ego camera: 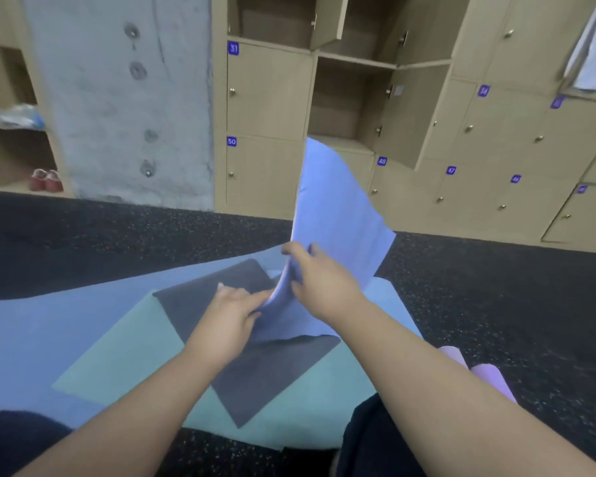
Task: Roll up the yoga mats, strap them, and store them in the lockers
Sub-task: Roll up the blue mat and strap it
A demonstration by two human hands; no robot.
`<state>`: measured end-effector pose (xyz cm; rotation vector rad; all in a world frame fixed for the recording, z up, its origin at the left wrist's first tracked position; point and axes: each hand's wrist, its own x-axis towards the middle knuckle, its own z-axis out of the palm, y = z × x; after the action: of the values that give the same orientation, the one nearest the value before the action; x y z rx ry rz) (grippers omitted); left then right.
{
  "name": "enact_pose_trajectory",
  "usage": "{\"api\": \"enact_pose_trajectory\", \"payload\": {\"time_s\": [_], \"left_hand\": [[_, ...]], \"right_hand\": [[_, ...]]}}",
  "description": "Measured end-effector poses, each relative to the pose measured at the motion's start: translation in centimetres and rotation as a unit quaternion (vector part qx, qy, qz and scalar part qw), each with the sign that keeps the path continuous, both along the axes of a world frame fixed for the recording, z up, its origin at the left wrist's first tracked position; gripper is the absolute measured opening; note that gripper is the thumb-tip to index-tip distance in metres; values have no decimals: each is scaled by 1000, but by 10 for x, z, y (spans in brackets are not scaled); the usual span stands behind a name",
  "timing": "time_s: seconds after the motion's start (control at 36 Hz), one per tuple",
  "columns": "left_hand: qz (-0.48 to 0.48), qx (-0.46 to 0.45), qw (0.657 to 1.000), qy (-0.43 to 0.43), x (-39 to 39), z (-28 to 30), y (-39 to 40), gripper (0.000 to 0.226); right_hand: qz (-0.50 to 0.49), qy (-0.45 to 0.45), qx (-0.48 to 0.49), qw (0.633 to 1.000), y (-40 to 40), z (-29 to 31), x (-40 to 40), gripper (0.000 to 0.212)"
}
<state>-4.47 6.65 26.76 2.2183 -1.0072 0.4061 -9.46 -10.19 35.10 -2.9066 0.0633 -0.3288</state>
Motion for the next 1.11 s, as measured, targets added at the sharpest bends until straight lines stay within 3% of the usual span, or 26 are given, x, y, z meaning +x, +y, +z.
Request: {"api": "enact_pose_trajectory", "payload": {"time_s": [0.17,0.22,0.36,0.47,0.56,0.61,0.72,0.92,1.03,1.11], "left_hand": [[6,23,997,-76,-8,6,11,49],[26,49,995,-80,-11,4,12,53],[13,17,999,50,-18,3,4,51],[-44,-36,989,139,-14,-4,-1,53],[-27,-27,985,168,-11,-12,-8,63],[4,-49,987,155,-10,-13,-9,61],[77,-67,995,6,0,-9,2,54],[216,-70,966,-121,2,-3,33,74],[241,-38,966,-80,4,-31,52,74],[231,45,972,22,11,-59,69,70]], "right_hand": [[7,15,-59,998,-2,13,-11,66],[5,17,-70,997,-3,16,-13,60],[-8,-35,-44,998,-4,11,-19,20],[-17,-67,-33,997,-3,-8,-24,19],[0,-72,11,997,3,-12,-23,11],[18,-82,61,995,6,-9,-22,10],[77,-151,50,984,8,-6,-13,8],[132,-215,92,963,27,-14,29,13],[148,-173,113,967,42,-38,41,17],[126,-92,101,983,51,-71,45,21]]}}
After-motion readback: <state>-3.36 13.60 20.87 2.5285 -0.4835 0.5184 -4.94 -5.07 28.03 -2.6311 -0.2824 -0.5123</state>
